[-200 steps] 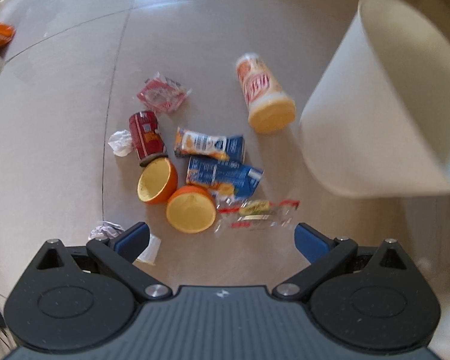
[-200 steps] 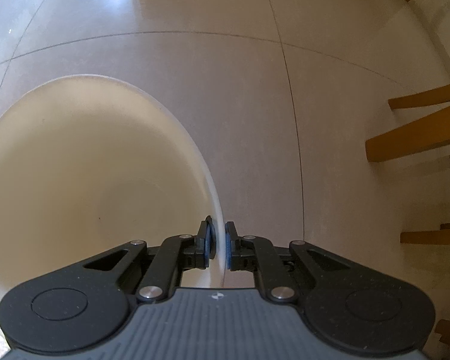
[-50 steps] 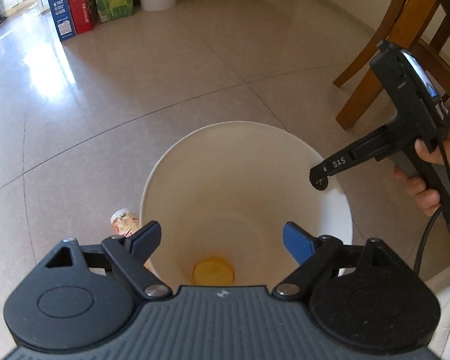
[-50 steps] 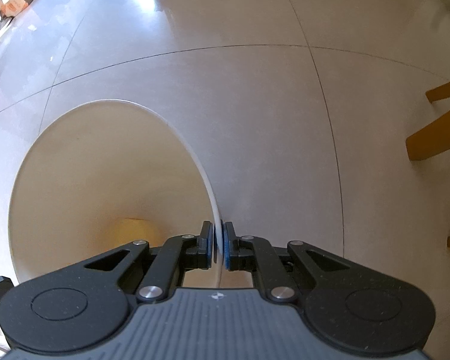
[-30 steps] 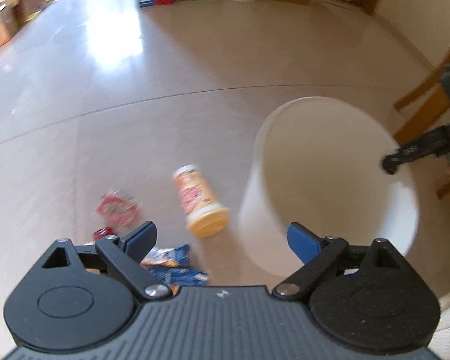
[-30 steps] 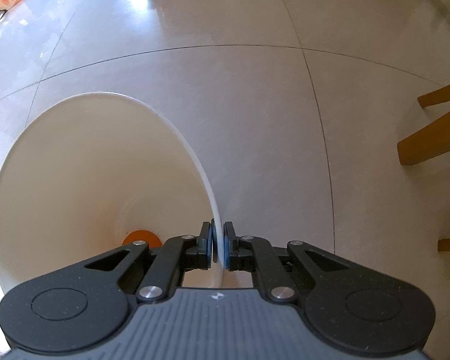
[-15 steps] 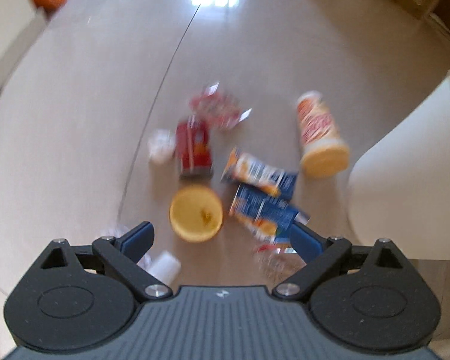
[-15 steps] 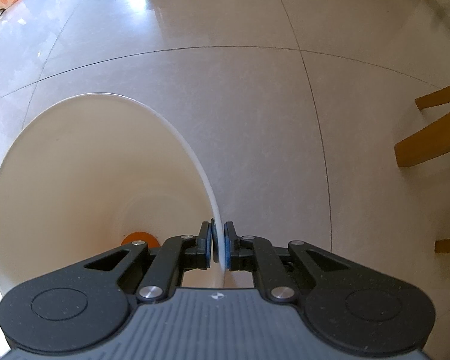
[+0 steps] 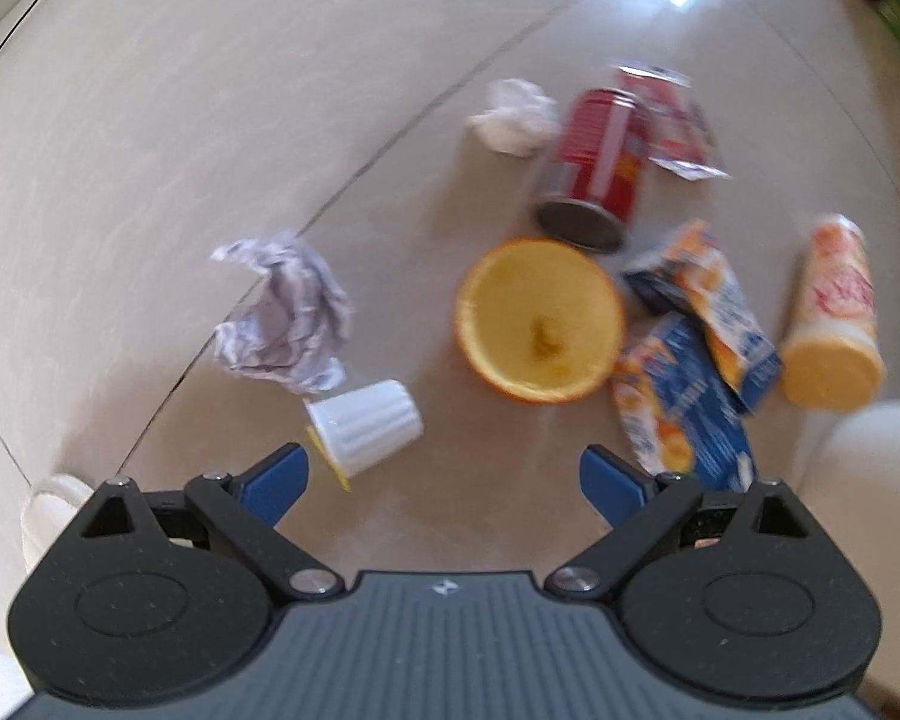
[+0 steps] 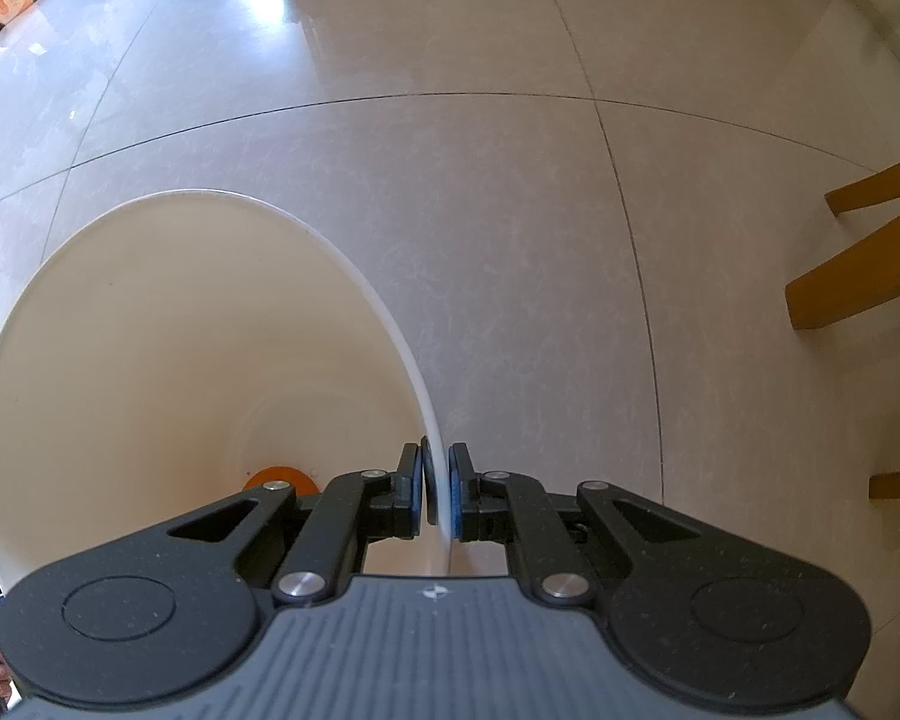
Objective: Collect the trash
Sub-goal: 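Move the left tool to the white cup and grasp it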
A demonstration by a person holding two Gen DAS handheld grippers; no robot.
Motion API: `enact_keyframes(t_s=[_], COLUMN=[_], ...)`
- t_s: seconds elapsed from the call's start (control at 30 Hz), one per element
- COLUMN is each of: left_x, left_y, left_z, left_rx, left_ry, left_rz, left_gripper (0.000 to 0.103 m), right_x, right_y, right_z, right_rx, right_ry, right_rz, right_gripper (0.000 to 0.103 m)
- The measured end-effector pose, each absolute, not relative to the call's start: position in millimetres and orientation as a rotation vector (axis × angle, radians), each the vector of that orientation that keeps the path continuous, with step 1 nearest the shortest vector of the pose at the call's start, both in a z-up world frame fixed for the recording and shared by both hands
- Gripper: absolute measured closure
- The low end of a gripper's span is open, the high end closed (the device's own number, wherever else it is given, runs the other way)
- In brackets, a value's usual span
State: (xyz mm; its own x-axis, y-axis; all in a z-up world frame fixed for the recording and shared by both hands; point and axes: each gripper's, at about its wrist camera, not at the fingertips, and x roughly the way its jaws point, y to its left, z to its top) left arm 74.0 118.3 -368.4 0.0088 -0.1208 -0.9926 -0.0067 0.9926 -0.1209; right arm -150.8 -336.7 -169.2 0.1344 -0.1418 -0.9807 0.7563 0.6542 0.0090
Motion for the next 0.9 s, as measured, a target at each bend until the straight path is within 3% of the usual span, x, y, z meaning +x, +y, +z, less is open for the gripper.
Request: enact_keyframes(t_s=[0.2,0.53,0.7,0.77,0.9], left_x=[76.8,79.8,79.9,79.8,81.6], left_y=[133.4,143.0,141.3,139.1,137.3], left_z=[-391.3,-415.0,-418.2,-418.9,-422.4], left_rx=[-0.17,-0.209,-0.199,-0.201,-0.206], left_ry=[1.572,1.546,1.547,1.548,1.565], left_rz=[0.023,0.11,0.122,0.125,0.123], left_gripper=[0.01,0.032,0.038,0.048,0.053], right_x=[-150.3,-151.7,-151.5,-151.6,-151.7], right_y=[-335.6,-336.3,-335.7,-335.7,-335.5], right_z=[-169.1,-168.9,-168.9,-168.9,-168.7], right_rx=[0.592,0.59,0.587,0.585,0.583], right_ry=[1.277,1.274,1.275,1.275,1.273], right_rz=[-0.709,-0.709,-0.71,-0.709,-0.708], right_gripper=[0.092,0.092,0.092,0.092,0.092])
